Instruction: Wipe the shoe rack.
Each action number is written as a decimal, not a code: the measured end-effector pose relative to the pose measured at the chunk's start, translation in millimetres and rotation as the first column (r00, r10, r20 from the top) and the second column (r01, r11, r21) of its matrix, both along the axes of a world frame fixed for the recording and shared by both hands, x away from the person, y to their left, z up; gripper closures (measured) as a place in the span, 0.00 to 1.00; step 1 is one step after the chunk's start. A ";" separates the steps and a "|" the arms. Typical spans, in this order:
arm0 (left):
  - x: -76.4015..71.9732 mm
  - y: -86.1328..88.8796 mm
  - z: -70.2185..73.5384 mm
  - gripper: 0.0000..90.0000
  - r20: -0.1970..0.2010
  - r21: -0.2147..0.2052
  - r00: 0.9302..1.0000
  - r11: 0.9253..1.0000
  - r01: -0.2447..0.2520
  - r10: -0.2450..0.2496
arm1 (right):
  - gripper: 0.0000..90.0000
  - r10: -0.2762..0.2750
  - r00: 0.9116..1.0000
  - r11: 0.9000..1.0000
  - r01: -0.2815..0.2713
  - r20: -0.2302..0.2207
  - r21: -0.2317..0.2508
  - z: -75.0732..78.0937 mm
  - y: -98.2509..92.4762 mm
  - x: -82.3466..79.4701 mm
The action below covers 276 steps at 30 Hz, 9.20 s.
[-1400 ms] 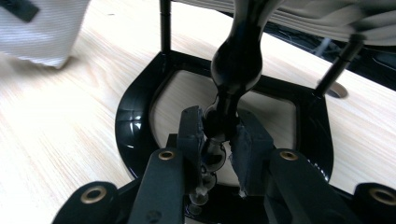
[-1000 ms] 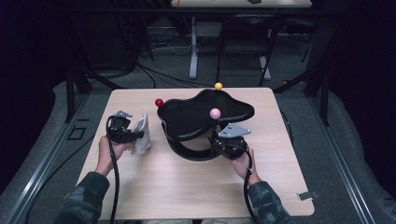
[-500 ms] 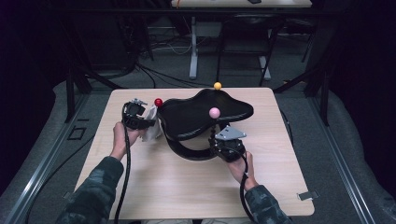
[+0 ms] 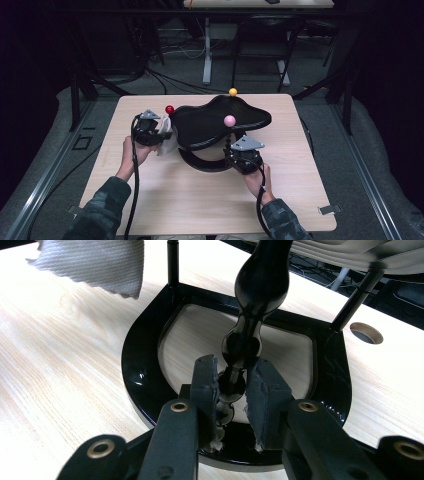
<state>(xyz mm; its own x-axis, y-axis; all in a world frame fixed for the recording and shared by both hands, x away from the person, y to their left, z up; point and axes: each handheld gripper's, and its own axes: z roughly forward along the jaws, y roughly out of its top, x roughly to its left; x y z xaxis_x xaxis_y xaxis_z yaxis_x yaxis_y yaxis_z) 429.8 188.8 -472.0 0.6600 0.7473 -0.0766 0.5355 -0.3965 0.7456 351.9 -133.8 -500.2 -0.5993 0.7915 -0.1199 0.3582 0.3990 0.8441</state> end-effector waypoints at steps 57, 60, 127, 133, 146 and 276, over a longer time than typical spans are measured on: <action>-97.8 -21.0 70.8 0.92 0.113 -0.001 0.971 0.977 0.214 -0.212 | 0.82 -0.048 0.999 0.998 0.047 0.010 0.047 -4.1 13.2 11.3; -93.6 -19.6 69.8 0.92 0.108 0.013 0.973 0.979 0.205 -0.205 | 0.84 -0.036 0.999 0.998 0.036 -0.004 0.053 -4.1 9.9 11.6; 20.6 3.0 -37.4 0.92 0.050 0.006 0.994 0.995 -0.101 0.101 | 0.83 -0.050 0.999 0.998 0.050 -0.001 0.043 2.8 -34.2 0.1; 20.4 -2.7 -55.2 0.92 0.026 -0.014 0.994 0.995 -0.102 0.102 | 0.83 -0.050 0.999 0.998 0.051 -0.001 0.038 3.0 -34.1 0.1; 22.4 -9.2 -84.6 0.92 -0.043 0.006 0.992 0.993 -0.115 0.115 | 0.83 -0.041 0.999 0.998 0.042 -0.005 0.040 3.1 -34.3 0.7; -39.1 -49.8 -108.3 0.92 0.069 -0.115 0.991 0.988 -0.106 0.114 | 0.83 -0.044 0.999 0.998 0.043 0.014 0.050 -0.3 -17.1 0.4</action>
